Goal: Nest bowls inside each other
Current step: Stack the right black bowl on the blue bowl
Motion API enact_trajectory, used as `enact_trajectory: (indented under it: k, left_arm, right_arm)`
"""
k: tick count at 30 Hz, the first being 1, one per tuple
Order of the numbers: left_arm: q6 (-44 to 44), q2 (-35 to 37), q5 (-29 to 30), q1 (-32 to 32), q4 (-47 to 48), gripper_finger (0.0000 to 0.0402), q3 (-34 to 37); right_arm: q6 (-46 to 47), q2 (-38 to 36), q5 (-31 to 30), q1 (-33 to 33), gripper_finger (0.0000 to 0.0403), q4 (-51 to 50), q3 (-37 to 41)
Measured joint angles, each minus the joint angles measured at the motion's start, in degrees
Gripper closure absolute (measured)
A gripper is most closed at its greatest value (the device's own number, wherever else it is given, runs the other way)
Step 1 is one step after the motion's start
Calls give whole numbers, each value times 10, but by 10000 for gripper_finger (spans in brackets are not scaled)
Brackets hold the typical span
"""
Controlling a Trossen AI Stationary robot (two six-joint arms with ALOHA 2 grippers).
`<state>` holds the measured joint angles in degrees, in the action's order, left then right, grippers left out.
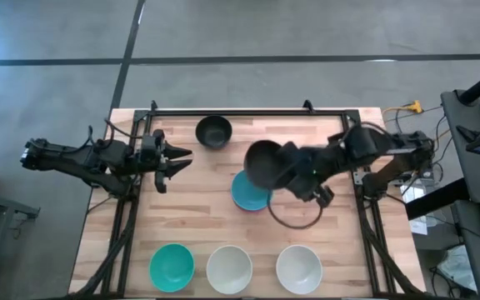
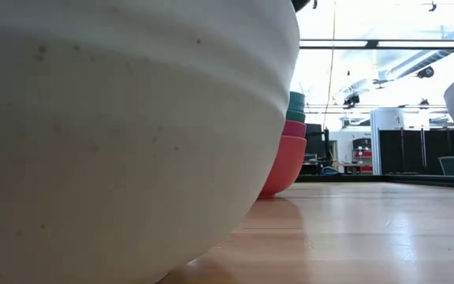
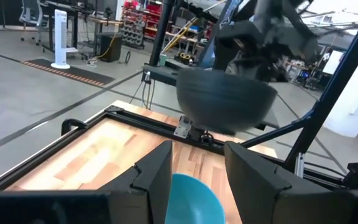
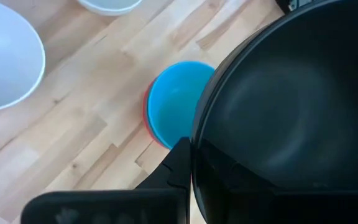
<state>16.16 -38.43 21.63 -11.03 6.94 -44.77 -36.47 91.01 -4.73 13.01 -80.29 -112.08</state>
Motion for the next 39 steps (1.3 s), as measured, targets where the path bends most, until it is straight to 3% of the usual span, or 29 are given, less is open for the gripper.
enact_trajectory:
  k: [15,39]
  left_arm:
    - [0,0,0,0,0,269,0]
    - [0,-3,-2,0,1,269,1]
  right_arm:
    - [-15,93,2,7,391,12,-15]
    - [101,233,7,6,391,19,2]
